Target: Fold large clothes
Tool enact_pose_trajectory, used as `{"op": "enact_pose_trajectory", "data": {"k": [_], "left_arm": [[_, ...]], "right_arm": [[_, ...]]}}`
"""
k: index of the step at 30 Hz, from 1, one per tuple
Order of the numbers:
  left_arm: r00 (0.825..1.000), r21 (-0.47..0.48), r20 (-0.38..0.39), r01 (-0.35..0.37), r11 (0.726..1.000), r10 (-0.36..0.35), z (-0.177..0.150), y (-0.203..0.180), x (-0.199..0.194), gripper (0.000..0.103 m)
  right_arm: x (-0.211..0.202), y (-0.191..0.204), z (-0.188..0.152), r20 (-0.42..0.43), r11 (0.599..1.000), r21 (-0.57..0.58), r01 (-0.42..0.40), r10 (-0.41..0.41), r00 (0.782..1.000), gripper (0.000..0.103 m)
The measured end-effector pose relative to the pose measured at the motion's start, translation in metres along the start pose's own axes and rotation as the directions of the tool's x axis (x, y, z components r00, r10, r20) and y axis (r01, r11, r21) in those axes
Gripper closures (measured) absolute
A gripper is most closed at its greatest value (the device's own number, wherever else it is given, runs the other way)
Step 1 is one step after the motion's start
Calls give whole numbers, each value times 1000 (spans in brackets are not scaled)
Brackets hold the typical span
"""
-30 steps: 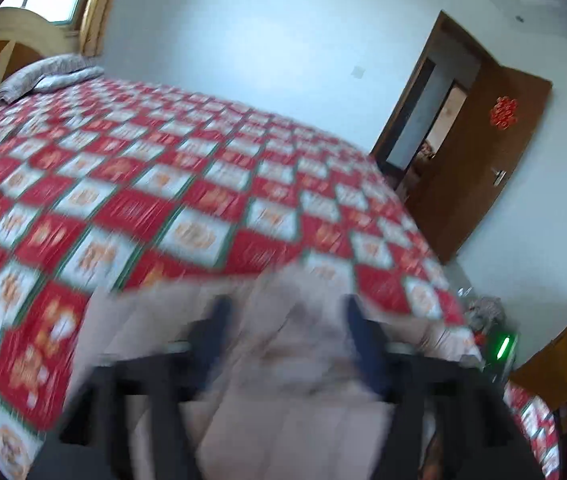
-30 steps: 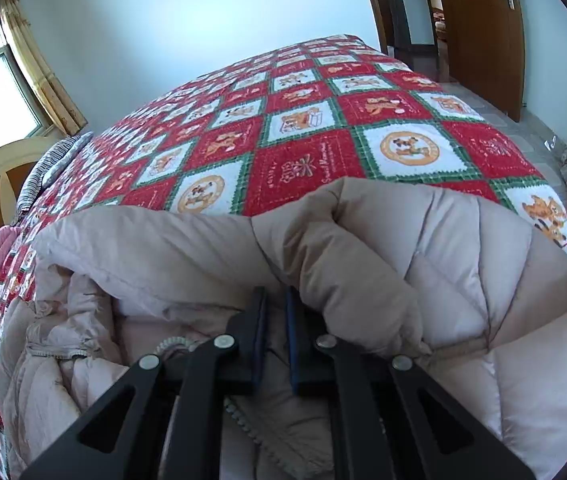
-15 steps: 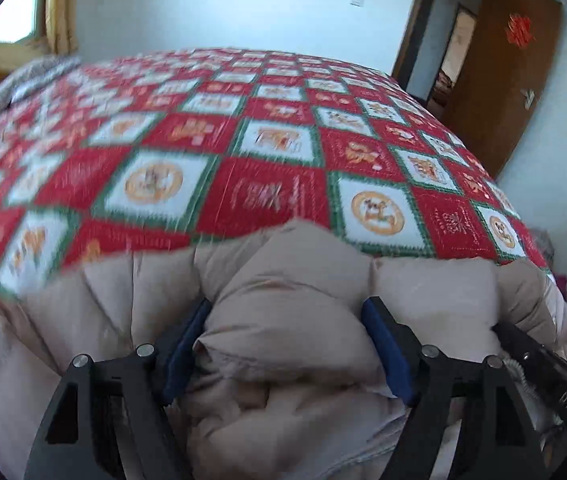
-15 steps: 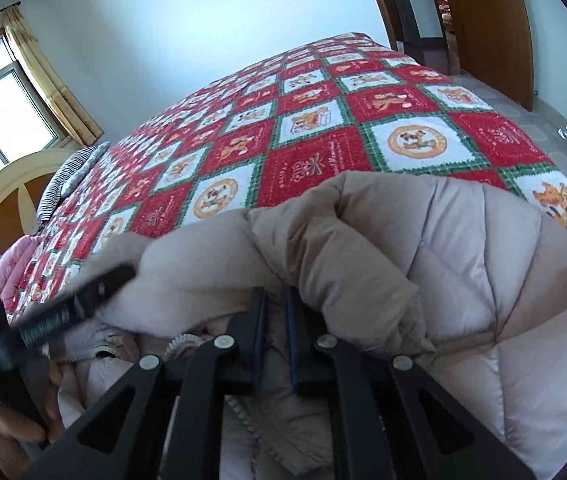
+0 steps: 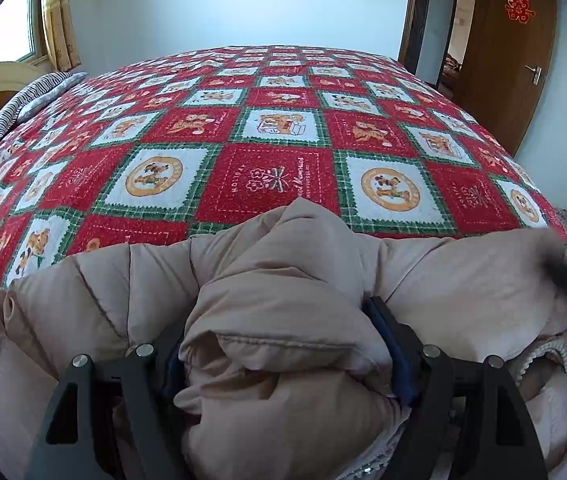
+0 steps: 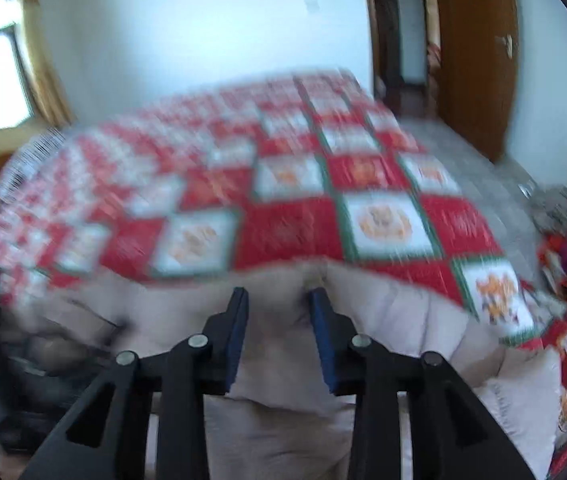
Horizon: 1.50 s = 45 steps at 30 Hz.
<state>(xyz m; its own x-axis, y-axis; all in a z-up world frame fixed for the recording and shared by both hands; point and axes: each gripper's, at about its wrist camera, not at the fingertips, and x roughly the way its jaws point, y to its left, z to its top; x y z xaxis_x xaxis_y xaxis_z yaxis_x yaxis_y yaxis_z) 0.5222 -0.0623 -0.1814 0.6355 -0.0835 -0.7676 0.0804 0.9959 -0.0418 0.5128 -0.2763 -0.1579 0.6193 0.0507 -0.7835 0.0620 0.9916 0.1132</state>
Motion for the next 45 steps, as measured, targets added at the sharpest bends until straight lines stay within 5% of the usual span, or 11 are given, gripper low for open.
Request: {"op": "enact_pose_trajectory", "data": {"k": [4, 11, 16, 22, 38, 42, 45], "left_arm": [[999, 24, -4, -31, 999, 32, 0, -5, 1, 23], [999, 24, -7, -36, 999, 36, -1, -5, 3, 22], [999, 26, -3, -41, 999, 41, -1, -4, 3, 22], [999, 28, -2, -44, 999, 44, 0, -5, 3, 22], [998, 33, -1, -56, 998, 56, 1, -9, 4, 22], [1000, 12, -12, -16, 1000, 16, 3, -4, 3, 22], [994, -31, -55, 97, 995, -99, 5, 12, -16, 22]], "right_arm": [[6, -13, -11, 16, 998, 47, -44, 43, 999, 73], [2, -1, -8, 14, 999, -14, 33, -32, 999, 72], [-49, 3, -8, 146, 999, 2, -40, 39, 989, 73], [1, 28, -14, -30, 991, -87, -101, 99, 995, 74], [6, 39, -24, 14, 988, -153, -22, 25, 1000, 75], [-3, 38, -20, 12, 988, -148, -40, 42, 999, 74], [-49, 29, -18, 81, 992, -100, -78, 86, 993, 73]]}}
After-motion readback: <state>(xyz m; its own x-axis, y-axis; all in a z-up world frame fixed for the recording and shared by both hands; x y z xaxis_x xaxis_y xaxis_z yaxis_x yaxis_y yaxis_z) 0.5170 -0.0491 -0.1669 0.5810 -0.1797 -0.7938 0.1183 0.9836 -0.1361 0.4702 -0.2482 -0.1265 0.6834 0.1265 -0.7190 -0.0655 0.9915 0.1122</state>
